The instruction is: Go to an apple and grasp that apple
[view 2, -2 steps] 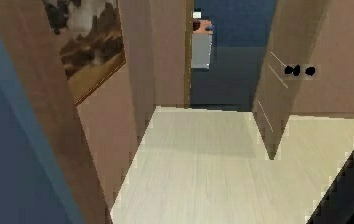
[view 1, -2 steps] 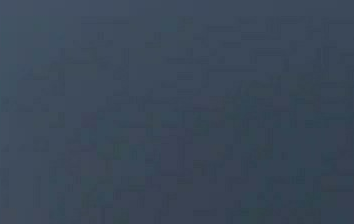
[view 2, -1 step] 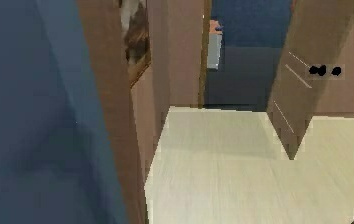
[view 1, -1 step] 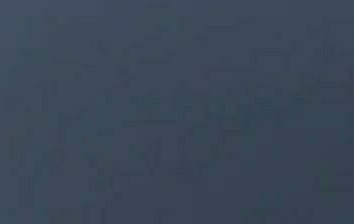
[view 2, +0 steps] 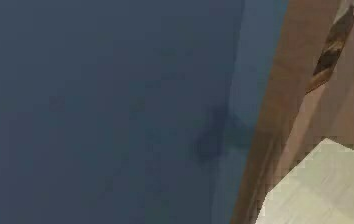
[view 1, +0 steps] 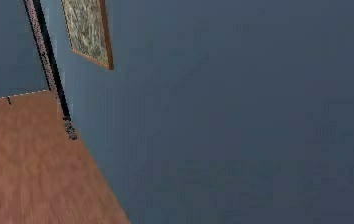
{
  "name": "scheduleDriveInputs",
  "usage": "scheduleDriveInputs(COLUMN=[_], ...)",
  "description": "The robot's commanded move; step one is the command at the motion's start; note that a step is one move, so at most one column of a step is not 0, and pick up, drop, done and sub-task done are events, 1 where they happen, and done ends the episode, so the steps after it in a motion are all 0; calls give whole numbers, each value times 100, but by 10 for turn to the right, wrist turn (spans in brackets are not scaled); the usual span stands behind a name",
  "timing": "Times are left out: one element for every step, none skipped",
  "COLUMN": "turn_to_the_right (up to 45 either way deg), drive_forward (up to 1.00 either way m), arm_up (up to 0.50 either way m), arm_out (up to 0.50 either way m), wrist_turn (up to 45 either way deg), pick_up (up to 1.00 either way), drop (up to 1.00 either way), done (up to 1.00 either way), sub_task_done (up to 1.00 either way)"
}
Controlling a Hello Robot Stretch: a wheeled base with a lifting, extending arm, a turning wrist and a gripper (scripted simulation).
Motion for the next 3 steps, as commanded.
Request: scheduleDriveInputs(turn_to_the_right=[-450, -180, 0], drive_forward=[0, 0, 35], arm_up=[0, 0, 0], arm_out=[0, 0, 0], wrist_turn=[0, 0, 0], pick_up=[0, 0, 0], drop=[0, 0, 0], done=[0, 0, 0], sub_task_done=[0, 0, 0])
